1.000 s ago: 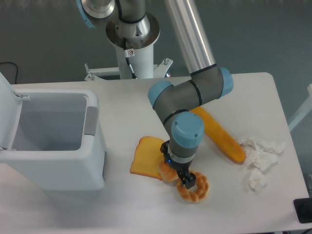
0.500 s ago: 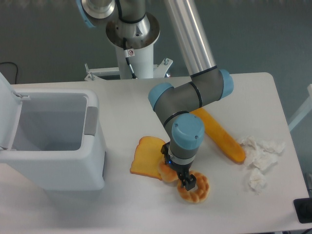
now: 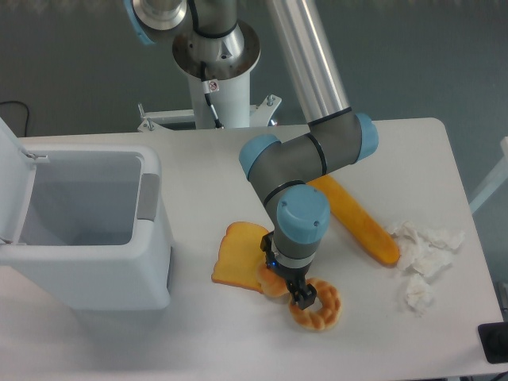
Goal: Pick up the round bread
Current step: 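Close the gripper fingers around the round bun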
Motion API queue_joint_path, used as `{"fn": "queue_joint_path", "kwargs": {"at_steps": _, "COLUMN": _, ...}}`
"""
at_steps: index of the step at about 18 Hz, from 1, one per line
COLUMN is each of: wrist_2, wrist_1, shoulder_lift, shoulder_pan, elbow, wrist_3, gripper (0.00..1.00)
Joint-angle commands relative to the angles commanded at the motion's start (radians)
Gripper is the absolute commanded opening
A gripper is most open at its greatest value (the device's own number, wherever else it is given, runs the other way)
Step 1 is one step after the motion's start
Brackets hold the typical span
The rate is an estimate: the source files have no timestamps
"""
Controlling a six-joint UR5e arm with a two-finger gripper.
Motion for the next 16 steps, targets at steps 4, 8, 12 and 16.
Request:
{"fn": "queue_joint_path", "kwargs": {"at_steps": 4, "wrist_2": 0.002, "wrist_1": 0.002, "shoulder_lift": -0.006, "shoulder_pan": -0.002, "elbow": 0.006, "wrist_3": 0.002, "gripper": 0.63}}
{"fn": "queue_joint_path", "kwargs": {"at_steps": 8, "wrist_2": 0.002, "wrist_1": 0.000, "shoulder_lift": -0.009, "shoulder_pan": -0.002, "elbow": 0.009, "wrist_3": -0.002, "gripper": 0.60}}
{"fn": "queue_joint_path", "kwargs": {"at_steps": 12, "wrist_2": 0.002, "wrist_1": 0.002, "shoulder_lift": -0.025, "shoulder_pan": -0.002, "elbow": 0.012, "wrist_3": -0.003, "gripper": 0.60}}
{"fn": "queue_joint_path", "kwargs": {"at_steps": 16, "wrist_2": 0.002, "wrist_1": 0.002, "shoulder_lift": -0.028, "shoulder_pan": -0.002, "elbow": 0.018, "wrist_3": -0.008, "gripper": 0.60}}
